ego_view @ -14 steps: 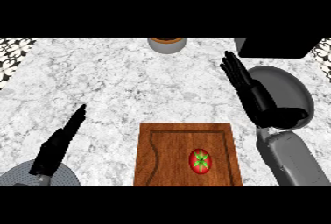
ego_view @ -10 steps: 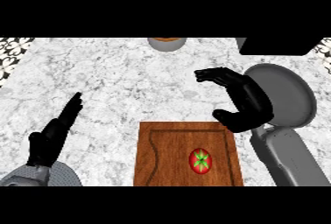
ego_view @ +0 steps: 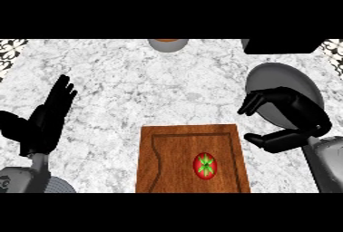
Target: Pick the tomato from the cutting board and place it in the pan
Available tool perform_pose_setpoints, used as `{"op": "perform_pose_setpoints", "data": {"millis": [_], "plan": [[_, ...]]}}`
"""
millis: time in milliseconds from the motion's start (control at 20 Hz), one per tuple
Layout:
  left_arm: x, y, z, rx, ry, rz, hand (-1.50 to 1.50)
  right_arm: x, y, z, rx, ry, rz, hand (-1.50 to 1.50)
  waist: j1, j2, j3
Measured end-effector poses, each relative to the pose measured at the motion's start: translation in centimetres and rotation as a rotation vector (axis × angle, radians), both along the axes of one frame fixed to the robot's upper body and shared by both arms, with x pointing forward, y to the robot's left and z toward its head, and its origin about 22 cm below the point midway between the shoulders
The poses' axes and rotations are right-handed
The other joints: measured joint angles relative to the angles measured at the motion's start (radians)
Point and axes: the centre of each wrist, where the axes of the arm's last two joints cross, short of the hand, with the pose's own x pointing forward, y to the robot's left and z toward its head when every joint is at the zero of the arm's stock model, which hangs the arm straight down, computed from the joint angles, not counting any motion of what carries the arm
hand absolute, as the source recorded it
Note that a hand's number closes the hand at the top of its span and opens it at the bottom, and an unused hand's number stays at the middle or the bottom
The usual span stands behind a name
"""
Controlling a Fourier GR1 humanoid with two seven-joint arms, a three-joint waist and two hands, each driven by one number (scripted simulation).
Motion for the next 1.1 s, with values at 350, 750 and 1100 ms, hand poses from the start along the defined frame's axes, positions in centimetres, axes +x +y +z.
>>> {"op": "perform_pose_setpoints", "data": {"millis": [350,750,1100], "plan": [[0.8,-0.6,1.1,-0.032,0.004,-0.003,0.00,0.2,-4.3,3.1,-0.212,-0.162,0.026,-1.50,0.005,0.003,-0.003],[0.5,-1.3,0.8,-0.033,0.003,-0.010,0.00,0.3,0.4,7.5,-0.472,-0.289,0.124,-1.50,0.011,0.000,-0.002],[0.9,-0.8,1.3,-0.035,0.005,-0.004,0.00,-0.6,5.5,8.2,-0.743,-0.347,0.182,-1.50,0.015,0.001,-0.004]]}}
